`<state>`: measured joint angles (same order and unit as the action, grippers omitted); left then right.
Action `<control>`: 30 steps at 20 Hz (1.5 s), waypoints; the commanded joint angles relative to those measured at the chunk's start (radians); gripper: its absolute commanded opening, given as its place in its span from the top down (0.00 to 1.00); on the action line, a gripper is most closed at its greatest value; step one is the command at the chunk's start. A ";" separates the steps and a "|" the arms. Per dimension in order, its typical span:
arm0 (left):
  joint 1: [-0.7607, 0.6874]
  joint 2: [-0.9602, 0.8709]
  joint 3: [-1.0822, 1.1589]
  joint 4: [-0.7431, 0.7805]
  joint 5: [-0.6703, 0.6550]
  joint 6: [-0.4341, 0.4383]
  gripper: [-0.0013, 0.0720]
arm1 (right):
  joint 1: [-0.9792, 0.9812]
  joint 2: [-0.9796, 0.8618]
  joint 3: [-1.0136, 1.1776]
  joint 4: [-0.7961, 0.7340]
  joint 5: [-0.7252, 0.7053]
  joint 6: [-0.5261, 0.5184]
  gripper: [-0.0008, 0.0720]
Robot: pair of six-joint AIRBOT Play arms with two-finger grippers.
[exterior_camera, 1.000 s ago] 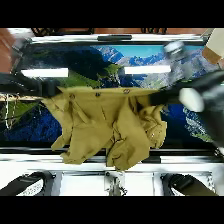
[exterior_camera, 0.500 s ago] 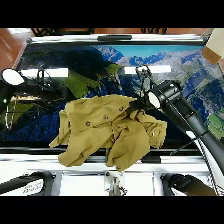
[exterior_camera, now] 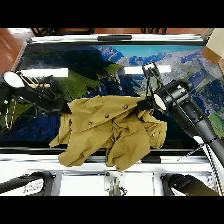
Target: Fold the shirts.
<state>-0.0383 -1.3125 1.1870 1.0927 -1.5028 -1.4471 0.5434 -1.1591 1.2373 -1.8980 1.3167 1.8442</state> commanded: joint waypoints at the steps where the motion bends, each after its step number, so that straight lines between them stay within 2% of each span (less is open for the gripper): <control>1: -0.042 0.000 -0.169 0.030 0.054 -0.006 0.06 | 0.001 0.003 0.000 0.009 0.019 0.004 0.91; 5: -0.097 -0.004 -0.262 0.005 0.340 -0.032 0.06 | 0.001 0.003 0.000 0.016 0.016 0.023 0.91; 9: -0.134 -0.010 -0.263 -0.182 0.552 -0.032 0.07 | 0.001 0.003 0.000 0.039 0.015 0.022 0.91; 10: -0.144 -0.010 -0.263 -0.196 0.592 -0.032 0.13 | 0.001 0.003 0.000 0.038 0.016 0.021 0.91; 11: -0.148 -0.010 -0.262 -0.196 0.616 -0.032 0.50 | 0.001 0.004 0.000 0.030 0.017 0.012 0.91; 12: -0.147 -0.010 -0.258 -0.196 0.631 -0.032 0.82 | 0.001 0.004 0.000 0.011 0.021 0.003 0.91; 15: -0.134 -0.010 -0.187 -0.201 0.647 -0.031 0.92 | 0.001 0.018 0.002 -0.059 0.025 -0.019 0.91; 19: -0.105 -0.010 0.020 -0.200 0.668 0.015 0.92 | 0.001 0.077 0.004 -0.167 0.023 -0.019 0.91; 22: -0.074 -0.010 0.208 -0.200 0.731 0.023 0.92 | 0.001 0.139 0.004 -0.204 0.021 -0.018 0.91; 24: -0.066 -0.010 0.303 -0.204 0.777 -0.003 0.92 | 0.001 0.179 0.004 -0.220 0.008 0.003 0.91; 26: -0.087 -0.010 0.328 -0.204 0.804 -0.058 0.92 | 0.001 0.205 0.004 -0.212 -0.015 0.082 0.91; 27: -0.104 -0.016 0.318 -0.203 0.795 -0.057 0.92 | 0.001 0.207 0.004 -0.194 -0.019 0.125 0.91; 29: -0.144 -0.050 0.278 -0.203 0.703 -0.057 0.91 | 0.001 0.195 0.003 -0.132 -0.023 0.137 0.91; 30: -0.160 -0.075 0.262 -0.203 0.631 -0.057 0.86 | 0.001 0.182 0.003 -0.114 -0.018 0.137 0.91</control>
<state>-0.1604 -1.3506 1.4597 0.8902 -0.7700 -1.4879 0.5430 -0.9737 1.2407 -2.0655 1.3064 1.9358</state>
